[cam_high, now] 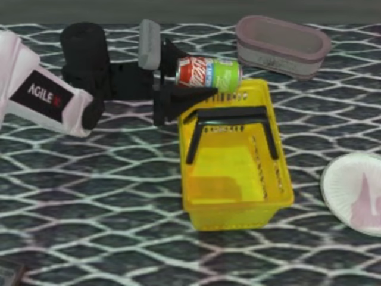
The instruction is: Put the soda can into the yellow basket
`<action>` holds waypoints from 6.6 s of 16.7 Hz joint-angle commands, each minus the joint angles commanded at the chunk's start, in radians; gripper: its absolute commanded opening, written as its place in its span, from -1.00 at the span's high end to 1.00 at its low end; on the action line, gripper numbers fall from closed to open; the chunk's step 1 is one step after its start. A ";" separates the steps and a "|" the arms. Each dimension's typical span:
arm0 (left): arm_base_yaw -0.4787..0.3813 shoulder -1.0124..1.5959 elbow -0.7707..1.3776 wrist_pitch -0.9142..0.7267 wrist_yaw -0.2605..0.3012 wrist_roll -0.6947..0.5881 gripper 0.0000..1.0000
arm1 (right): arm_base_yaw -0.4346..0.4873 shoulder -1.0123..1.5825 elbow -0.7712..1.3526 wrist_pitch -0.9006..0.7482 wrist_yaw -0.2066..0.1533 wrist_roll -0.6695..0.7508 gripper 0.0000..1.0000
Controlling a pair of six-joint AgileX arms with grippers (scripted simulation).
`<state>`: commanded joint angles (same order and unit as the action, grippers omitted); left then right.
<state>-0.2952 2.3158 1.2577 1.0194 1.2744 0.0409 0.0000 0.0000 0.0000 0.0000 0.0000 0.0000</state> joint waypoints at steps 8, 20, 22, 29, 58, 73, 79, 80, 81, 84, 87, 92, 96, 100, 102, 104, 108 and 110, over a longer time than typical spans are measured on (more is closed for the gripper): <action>0.000 0.000 0.000 0.000 0.000 0.000 -1.00 | 0.000 0.000 0.000 0.000 0.000 0.000 -1.00; 0.023 -0.146 -0.064 -0.069 -0.095 -0.027 -1.00 | 0.059 0.147 0.145 -0.123 -0.004 -0.085 -1.00; 0.046 -0.265 -0.120 -0.125 -0.170 -0.048 -1.00 | 0.101 0.275 0.269 -0.220 -0.004 -0.151 -1.00; 0.153 -0.902 -0.456 -0.432 -0.530 -0.113 -1.00 | 0.298 0.950 0.925 -0.688 -0.005 -0.466 -1.00; 0.315 -2.316 -1.258 -1.019 -1.274 -0.041 -1.00 | 0.669 2.235 2.112 -1.448 0.003 -1.060 -1.00; 0.315 -2.316 -1.258 -1.019 -1.274 -0.041 -1.00 | 0.669 2.235 2.112 -1.448 0.003 -1.060 0.81; 0.315 -2.316 -1.258 -1.019 -1.274 -0.041 -1.00 | 0.669 2.235 2.112 -1.448 0.003 -1.060 1.00; 0.315 -2.316 -1.258 -1.019 -1.274 -0.041 -1.00 | 0.669 2.235 2.112 -1.448 0.003 -1.060 1.00; 0.315 -2.316 -1.258 -1.019 -1.274 -0.041 -1.00 | 0.669 2.235 2.112 -1.448 0.003 -1.060 1.00; 0.315 -2.316 -1.258 -1.019 -1.274 -0.041 -1.00 | 0.669 2.235 2.112 -1.448 0.003 -1.060 1.00; 0.315 -2.316 -1.258 -1.019 -1.274 -0.041 -1.00 | 0.669 2.235 2.112 -1.448 0.003 -1.060 1.00; 0.315 -2.316 -1.258 -1.019 -1.274 -0.041 -1.00 | 0.669 2.235 2.112 -1.448 0.003 -1.060 1.00; 0.315 -2.316 -1.258 -1.019 -1.274 -0.041 -1.00 | 0.669 2.235 2.112 -1.448 0.003 -1.060 1.00; 0.315 -2.316 -1.258 -1.019 -1.274 -0.041 -1.00 | 0.669 2.235 2.112 -1.448 0.003 -1.060 1.00; 0.315 -2.316 -1.258 -1.019 -1.274 -0.041 -1.00 | 0.669 2.235 2.112 -1.448 0.003 -1.060 1.00; 0.315 -2.316 -1.258 -1.019 -1.274 -0.041 -1.00 | 0.669 2.235 2.112 -1.448 0.003 -1.060 1.00; 0.315 -2.316 -1.258 -1.019 -1.274 -0.041 -1.00 | 0.662 2.237 2.155 -1.491 0.005 -1.069 1.00; 0.315 -2.316 -1.258 -1.019 -1.274 -0.041 -1.00 | 0.653 2.235 2.223 -1.565 0.005 -1.082 1.00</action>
<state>0.0200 0.0000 0.0000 0.0000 0.0000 0.0000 0.6531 2.2351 2.2234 -1.5649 0.0047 -1.0820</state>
